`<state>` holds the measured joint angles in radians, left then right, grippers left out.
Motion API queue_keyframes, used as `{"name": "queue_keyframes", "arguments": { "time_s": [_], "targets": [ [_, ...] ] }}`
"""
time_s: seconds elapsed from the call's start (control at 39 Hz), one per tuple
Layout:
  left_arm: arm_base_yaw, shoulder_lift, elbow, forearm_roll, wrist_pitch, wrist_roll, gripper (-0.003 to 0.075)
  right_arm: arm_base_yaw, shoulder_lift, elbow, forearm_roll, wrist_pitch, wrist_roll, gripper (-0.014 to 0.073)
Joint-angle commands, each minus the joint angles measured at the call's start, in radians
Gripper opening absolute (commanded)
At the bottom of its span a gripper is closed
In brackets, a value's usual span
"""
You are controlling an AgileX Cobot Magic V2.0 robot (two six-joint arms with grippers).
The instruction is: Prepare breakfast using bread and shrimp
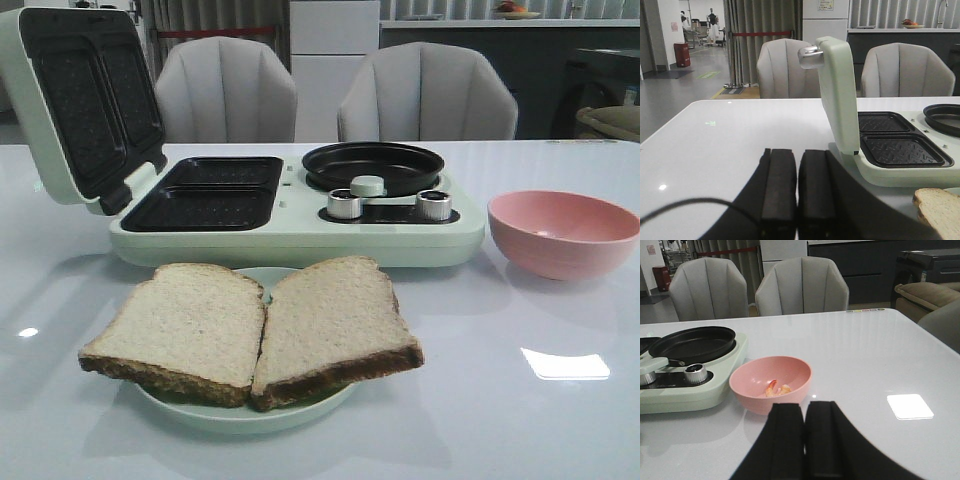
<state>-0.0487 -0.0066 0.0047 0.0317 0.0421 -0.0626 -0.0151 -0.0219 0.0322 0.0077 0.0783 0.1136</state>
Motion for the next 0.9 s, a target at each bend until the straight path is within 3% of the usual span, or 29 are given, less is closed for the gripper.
{"name": "queue_keyframes", "arguments": {
  "time_s": [0.0,0.69,0.87],
  "targets": [
    [-0.006,-0.016,0.022,-0.008,-0.077,-0.001,0.0113,-0.006,-0.008,-0.022,-0.008,-0.091,-0.004,0.0152],
    [-0.006,-0.016,0.022,-0.008,-0.077,-0.001,0.0113,-0.006,-0.008,-0.022,-0.008,-0.091,-0.004,0.0152],
    [-0.006,-0.016,0.022,-0.006,-0.131,-0.001,0.0113,-0.006,-0.008,-0.022,-0.008,-0.091,-0.004,0.0152]
  ]
}}
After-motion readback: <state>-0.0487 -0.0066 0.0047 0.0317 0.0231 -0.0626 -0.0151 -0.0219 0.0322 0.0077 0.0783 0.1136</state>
